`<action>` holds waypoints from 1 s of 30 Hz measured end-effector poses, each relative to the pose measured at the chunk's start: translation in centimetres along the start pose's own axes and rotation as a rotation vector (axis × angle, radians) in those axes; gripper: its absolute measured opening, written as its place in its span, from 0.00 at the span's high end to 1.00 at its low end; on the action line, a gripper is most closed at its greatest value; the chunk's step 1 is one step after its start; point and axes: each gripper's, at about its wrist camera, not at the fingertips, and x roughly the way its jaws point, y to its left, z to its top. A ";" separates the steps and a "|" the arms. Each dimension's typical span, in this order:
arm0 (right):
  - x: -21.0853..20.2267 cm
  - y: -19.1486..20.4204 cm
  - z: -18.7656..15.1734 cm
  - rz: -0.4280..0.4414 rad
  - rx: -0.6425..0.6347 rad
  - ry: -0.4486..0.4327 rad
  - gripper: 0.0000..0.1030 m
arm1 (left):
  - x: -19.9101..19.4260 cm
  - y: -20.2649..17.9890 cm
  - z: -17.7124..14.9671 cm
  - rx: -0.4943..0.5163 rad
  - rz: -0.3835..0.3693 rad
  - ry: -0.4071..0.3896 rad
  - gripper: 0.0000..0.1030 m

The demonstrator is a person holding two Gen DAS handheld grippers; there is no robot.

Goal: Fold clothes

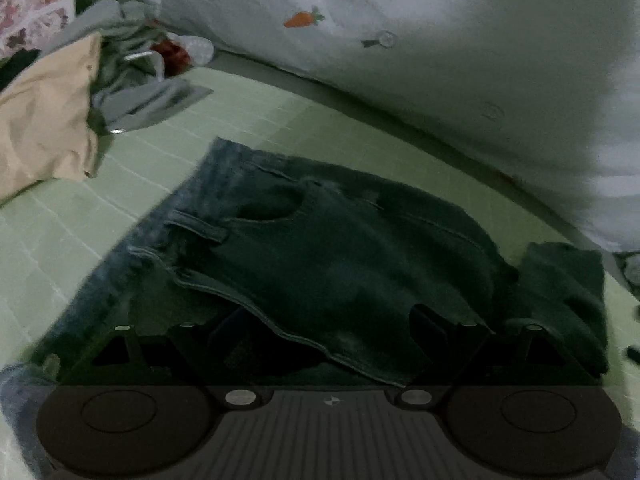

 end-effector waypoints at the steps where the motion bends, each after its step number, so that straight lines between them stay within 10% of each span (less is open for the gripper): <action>1: 0.7 -0.2 -0.3 0.012 0.014 0.036 0.02 | 0.2 -0.4 0.1 0.014 -0.003 0.004 0.12; 2: 1.1 0.1 -1.0 0.017 0.023 0.044 0.07 | 0.4 -0.7 0.2 0.024 -0.004 0.005 0.12; 4: 1.6 1.7 -2.5 0.004 0.011 0.005 0.44 | 0.4 -1.3 0.4 0.024 -0.020 0.000 0.12; 5: 1.7 3.0 -3.2 -0.005 -0.022 -0.016 0.81 | 0.3 -1.4 0.5 0.016 -0.036 -0.007 0.12; 6: 2.4 4.2 -3.1 -0.009 -0.074 -0.034 0.90 | 0.0 -1.5 0.6 0.003 -0.067 -0.014 0.12; 9: 4.3 8.4 -1.4 0.015 -0.281 -0.093 0.90 | -1.1 -1.9 0.7 -0.031 -0.224 -0.040 0.12; 12: 2.4 14.6 -3.8 0.241 -0.385 -0.088 0.90 | -2.3 -3.7 0.4 0.024 -0.307 -0.104 0.00; 19: 4.8 13.8 -6.0 0.342 -0.197 0.102 0.83 | 1.4 -7.9 0.8 0.194 -0.305 -0.081 0.00; 21: 3.1 11.4 -7.0 0.355 -0.096 0.099 0.59 | 2.5 -8.6 0.8 0.195 -0.316 -0.068 0.00; 23: 1.8 9.8 -6.7 0.333 -0.064 0.059 0.54 | 3.6 -9.8 0.4 0.248 -0.309 -0.065 0.01; 27: -1.4 6.4 -6.2 0.205 -0.071 -0.058 0.40 | 5.3 -10.3 0.1 0.281 -0.238 -0.014 0.38; 30: -2.4 4.8 -6.8 0.087 -0.129 -0.069 0.26 | 5.9 -8.7 0.7 0.197 -0.244 0.011 0.48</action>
